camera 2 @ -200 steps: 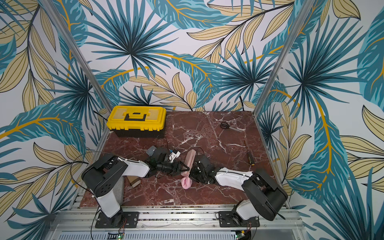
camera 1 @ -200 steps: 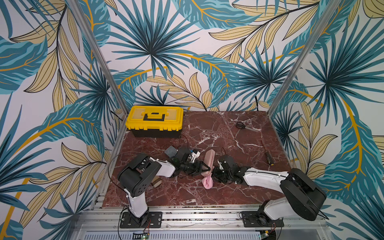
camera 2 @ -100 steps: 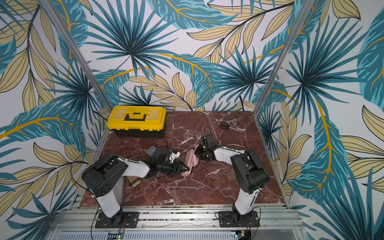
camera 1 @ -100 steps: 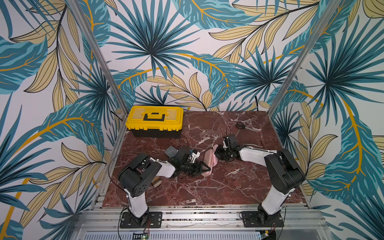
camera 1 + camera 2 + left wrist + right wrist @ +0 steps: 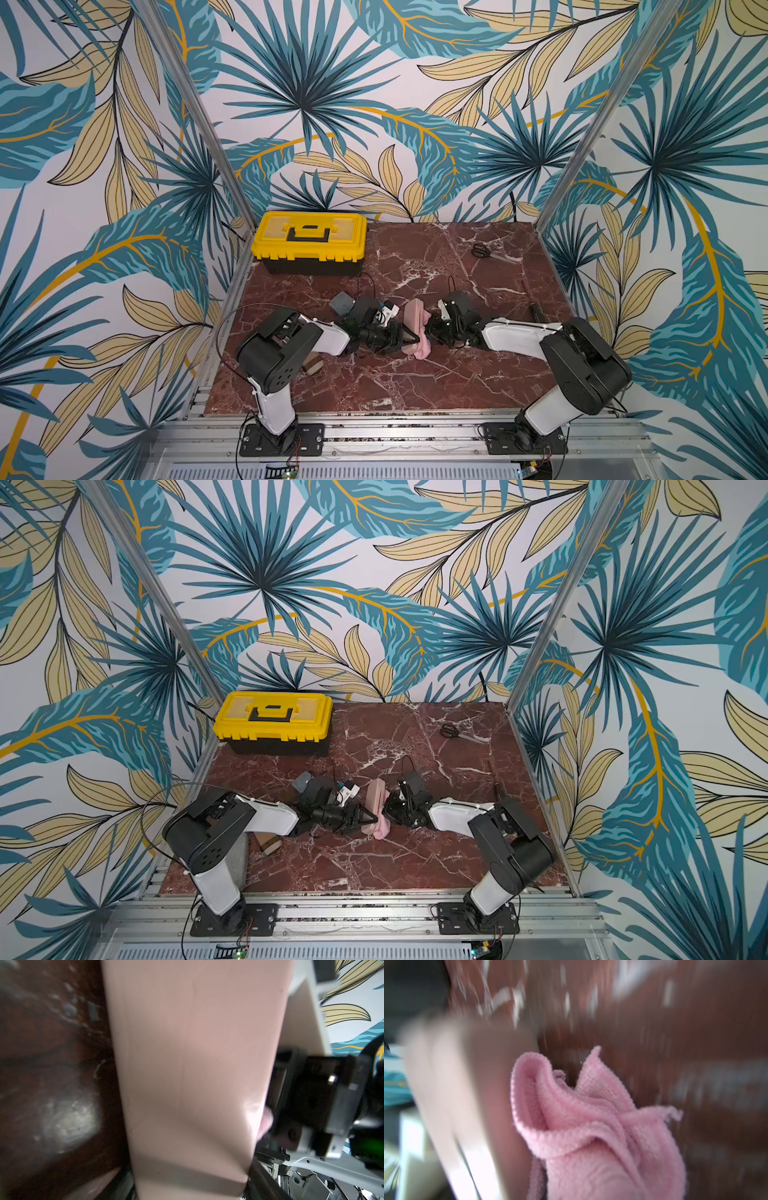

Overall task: Wipe the eyeglass case
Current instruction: Wipe the dirt from the eyeglass case, then place the eyeglass case at the center of the board.

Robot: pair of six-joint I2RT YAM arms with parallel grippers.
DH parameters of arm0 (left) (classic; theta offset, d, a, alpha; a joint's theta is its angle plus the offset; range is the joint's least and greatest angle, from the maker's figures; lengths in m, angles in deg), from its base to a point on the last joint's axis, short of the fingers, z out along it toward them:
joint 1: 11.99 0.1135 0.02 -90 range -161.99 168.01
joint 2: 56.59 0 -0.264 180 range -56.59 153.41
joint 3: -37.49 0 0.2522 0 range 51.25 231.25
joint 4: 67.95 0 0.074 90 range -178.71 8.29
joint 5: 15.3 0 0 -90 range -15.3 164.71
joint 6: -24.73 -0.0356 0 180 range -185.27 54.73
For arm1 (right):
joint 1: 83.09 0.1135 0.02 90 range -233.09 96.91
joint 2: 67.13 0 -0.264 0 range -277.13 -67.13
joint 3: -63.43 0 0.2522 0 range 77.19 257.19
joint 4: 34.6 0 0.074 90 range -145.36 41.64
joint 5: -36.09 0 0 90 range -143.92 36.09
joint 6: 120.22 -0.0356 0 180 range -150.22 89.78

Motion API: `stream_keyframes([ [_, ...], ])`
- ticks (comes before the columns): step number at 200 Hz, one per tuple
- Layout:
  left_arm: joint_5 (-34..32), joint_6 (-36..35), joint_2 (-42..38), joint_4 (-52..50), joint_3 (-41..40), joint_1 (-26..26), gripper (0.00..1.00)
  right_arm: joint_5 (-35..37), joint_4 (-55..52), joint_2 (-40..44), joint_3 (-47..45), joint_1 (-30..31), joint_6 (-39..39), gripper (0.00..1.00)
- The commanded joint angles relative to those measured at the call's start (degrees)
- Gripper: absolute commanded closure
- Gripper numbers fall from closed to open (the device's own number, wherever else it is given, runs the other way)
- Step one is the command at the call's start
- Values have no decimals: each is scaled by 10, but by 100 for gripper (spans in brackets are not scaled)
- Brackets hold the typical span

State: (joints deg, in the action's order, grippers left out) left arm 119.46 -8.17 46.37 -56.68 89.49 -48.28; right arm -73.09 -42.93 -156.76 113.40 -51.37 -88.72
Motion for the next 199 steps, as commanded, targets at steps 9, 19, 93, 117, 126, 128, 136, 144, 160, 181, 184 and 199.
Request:
stream_keyframes([
  [9,-9,0,9,-44,3,-1,100,-64,0,66,-39,33,-54,100],
  [19,-10,2,13,-41,6,-2,100,-51,-16,68,-21,33,-41,100],
  [93,-54,-33,-45,-162,53,-53,100,-6,-130,-132,239,-123,106,100],
  [117,-103,-76,-52,-274,120,-81,100,34,-263,-176,378,-157,175,100],
  [126,-134,-87,-50,-314,147,-87,100,64,-313,-179,414,-169,190,100],
  [128,-143,-89,-49,-322,153,-88,100,73,-325,-178,419,-172,193,100],
  [136,-174,-96,-45,-354,177,-94,100,108,-368,-169,438,-183,197,100],
  [144,-211,-100,-39,-385,205,-100,100,143,-397,-146,442,-194,200,100],
  [160,-282,-86,-13,-450,269,-116,100,195,-426,-83,425,-208,213,100],
  [181,-326,-68,60,-517,386,-147,100,249,-465,-3,402,-224,227,100],
  [184,-332,-67,72,-524,404,-152,100,253,-468,8,398,-228,226,100],
  [199,-351,-43,124,-531,471,-175,100,250,-467,59,369,-261,215,100],
])
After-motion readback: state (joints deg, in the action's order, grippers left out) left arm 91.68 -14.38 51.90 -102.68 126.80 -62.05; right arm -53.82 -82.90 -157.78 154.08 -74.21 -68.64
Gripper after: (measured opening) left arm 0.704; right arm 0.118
